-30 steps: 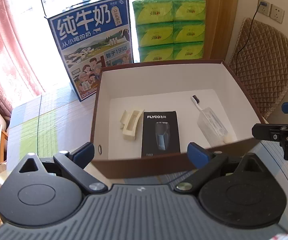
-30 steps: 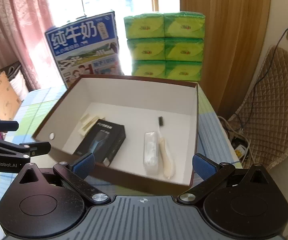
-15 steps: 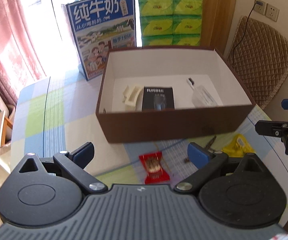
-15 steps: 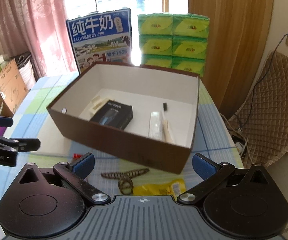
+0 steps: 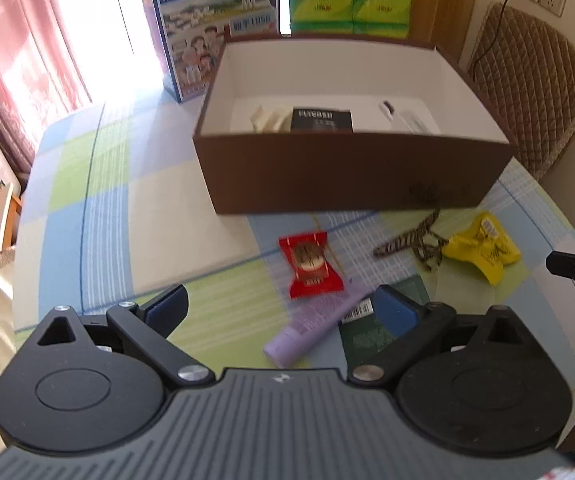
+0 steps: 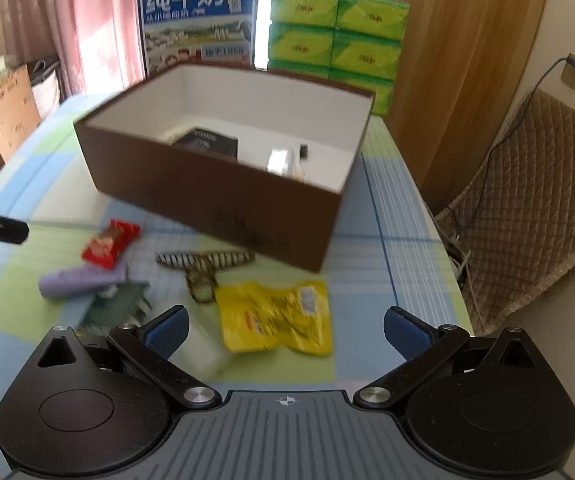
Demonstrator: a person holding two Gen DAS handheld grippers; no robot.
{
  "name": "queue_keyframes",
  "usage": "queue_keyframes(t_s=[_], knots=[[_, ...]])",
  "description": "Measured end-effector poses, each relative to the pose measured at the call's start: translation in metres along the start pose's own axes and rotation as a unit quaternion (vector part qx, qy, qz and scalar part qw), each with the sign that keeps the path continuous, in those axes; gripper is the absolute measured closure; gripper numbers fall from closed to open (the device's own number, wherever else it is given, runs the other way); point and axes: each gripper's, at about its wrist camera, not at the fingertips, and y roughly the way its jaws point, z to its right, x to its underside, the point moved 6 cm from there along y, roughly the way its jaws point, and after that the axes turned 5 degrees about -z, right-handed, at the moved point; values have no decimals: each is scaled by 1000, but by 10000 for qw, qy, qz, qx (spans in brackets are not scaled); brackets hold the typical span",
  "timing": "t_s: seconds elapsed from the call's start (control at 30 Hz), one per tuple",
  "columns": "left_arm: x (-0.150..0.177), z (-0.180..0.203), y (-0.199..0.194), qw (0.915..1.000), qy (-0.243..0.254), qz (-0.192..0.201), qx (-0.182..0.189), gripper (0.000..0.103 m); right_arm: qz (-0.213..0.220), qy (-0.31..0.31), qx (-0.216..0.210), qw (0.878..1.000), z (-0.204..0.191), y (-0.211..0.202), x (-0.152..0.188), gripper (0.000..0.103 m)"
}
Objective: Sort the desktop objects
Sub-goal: 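Withdraw both tools from the box back over the table, then close right tool on the yellow snack packet while left tool closes on the purple tube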
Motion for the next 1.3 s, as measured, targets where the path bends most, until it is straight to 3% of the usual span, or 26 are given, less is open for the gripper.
queue_keyframes(t_s=[0.33, 0.67, 0.93, 1.1, 1.17, 1.2, 1.23, 1.3], knots=[[22, 24, 19, 9991, 80, -400, 142, 5, -188, -456, 127, 9987, 9, 24, 33, 2], [20, 25, 31, 9985, -53, -543, 83, 5, 157, -1623, 149, 9865, 3, 56, 46, 3], [23, 23, 43, 9973, -207, -697, -31, 5, 487, -2669, 18, 9625, -7, 88, 48, 28], [24, 18, 48, 9965, -319, -761, -112, 5, 994, -2892, -239, 9518, -12, 99, 40, 31], [24, 17, 50, 9962, -336, -784, -153, 5, 1121, -2878, -350, 9505, -13, 104, 36, 39], [24, 16, 50, 9962, -340, -788, -170, 5, 1118, -2818, -448, 9519, -13, 107, 33, 54], [24, 15, 50, 9962, -339, -784, -177, 5, 1079, -2749, -526, 9540, -14, 109, 31, 62], [24, 14, 51, 9965, -317, -755, -188, 5, 1046, -2674, -494, 9566, -15, 110, 27, 65]])
